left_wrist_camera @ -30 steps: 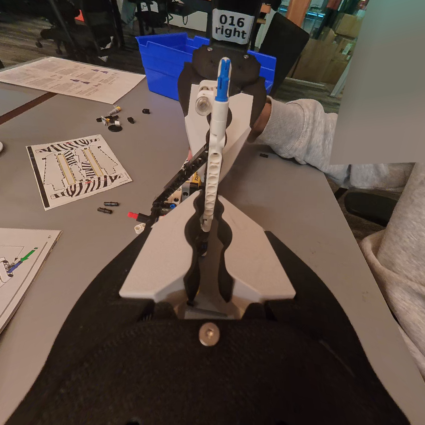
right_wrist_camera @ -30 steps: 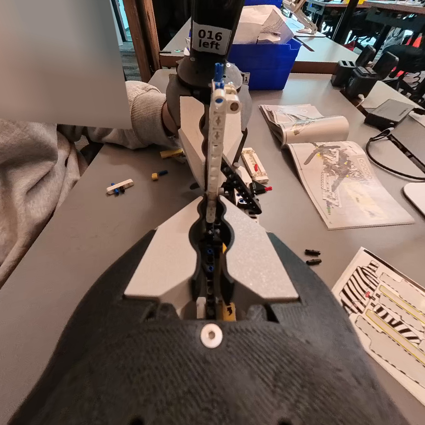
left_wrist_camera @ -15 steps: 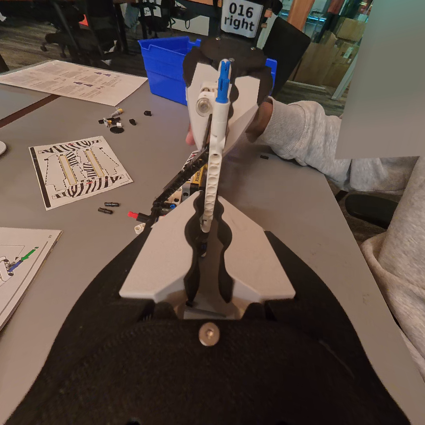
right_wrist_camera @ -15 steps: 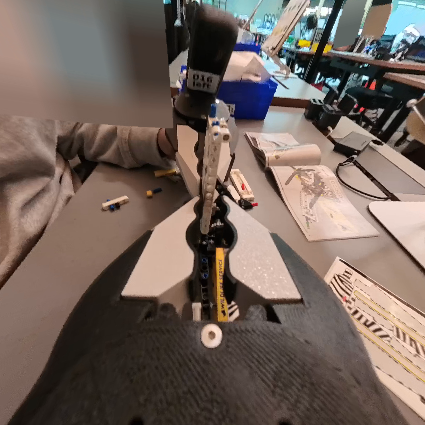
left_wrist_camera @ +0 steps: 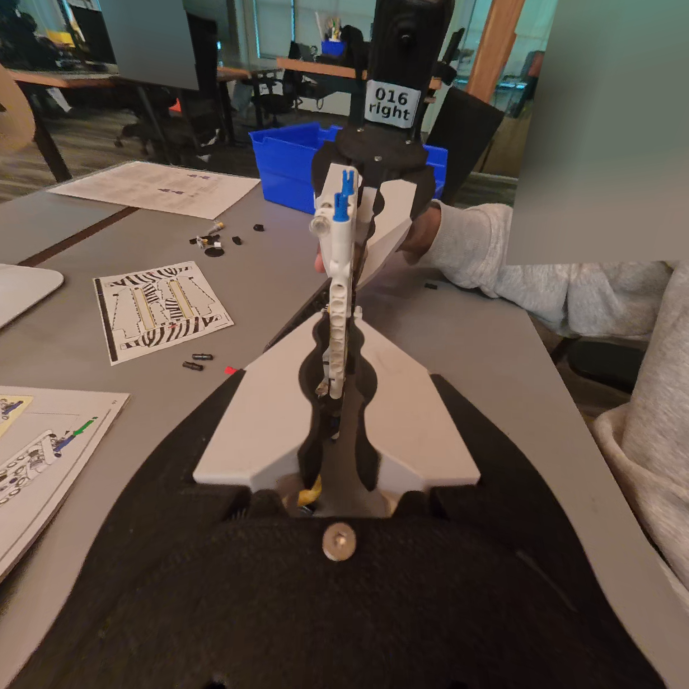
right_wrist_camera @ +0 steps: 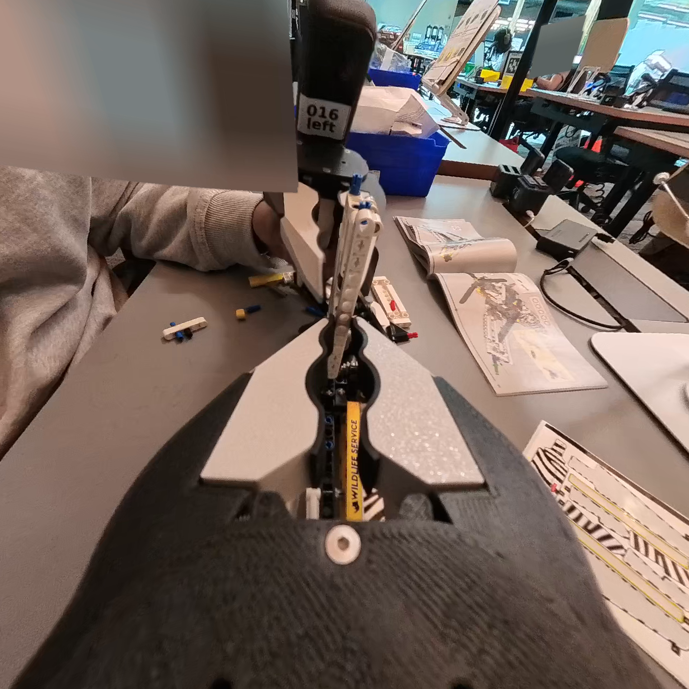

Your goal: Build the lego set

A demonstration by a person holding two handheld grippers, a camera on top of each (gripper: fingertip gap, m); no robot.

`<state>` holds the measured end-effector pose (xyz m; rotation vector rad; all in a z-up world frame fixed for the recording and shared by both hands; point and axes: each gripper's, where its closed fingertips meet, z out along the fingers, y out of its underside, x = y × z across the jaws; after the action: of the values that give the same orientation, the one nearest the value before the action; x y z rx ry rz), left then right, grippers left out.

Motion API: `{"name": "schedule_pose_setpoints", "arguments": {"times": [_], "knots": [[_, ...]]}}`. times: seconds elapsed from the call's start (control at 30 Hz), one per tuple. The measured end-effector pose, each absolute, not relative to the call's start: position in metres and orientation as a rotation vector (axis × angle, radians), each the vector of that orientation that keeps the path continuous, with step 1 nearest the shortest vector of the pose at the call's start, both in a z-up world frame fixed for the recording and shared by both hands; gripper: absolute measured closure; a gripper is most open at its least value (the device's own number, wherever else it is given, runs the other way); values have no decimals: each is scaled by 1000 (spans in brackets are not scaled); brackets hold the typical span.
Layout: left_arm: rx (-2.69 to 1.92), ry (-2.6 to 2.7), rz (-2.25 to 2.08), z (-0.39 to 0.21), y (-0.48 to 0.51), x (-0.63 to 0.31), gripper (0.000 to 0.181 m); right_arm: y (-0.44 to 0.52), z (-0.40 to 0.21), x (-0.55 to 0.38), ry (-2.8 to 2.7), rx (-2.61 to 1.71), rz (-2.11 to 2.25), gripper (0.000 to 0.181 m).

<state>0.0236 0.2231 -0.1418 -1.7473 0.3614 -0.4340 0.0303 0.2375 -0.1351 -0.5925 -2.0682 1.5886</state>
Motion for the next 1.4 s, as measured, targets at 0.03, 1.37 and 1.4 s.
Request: {"name": "schedule_pose_setpoints", "arguments": {"times": [0.03,1.37,1.4], "knots": [[-1747,366,-426,-142,223,24,176,237,-135,30,-2067,-592,1585,174],[-2116,1012,373,-236,140,102,153,195,-238,141,-2076,-981,666,162],[-2118,1019,348,-238,141,102,152,190,-237,144,-2061,-1019,698,161]]}}
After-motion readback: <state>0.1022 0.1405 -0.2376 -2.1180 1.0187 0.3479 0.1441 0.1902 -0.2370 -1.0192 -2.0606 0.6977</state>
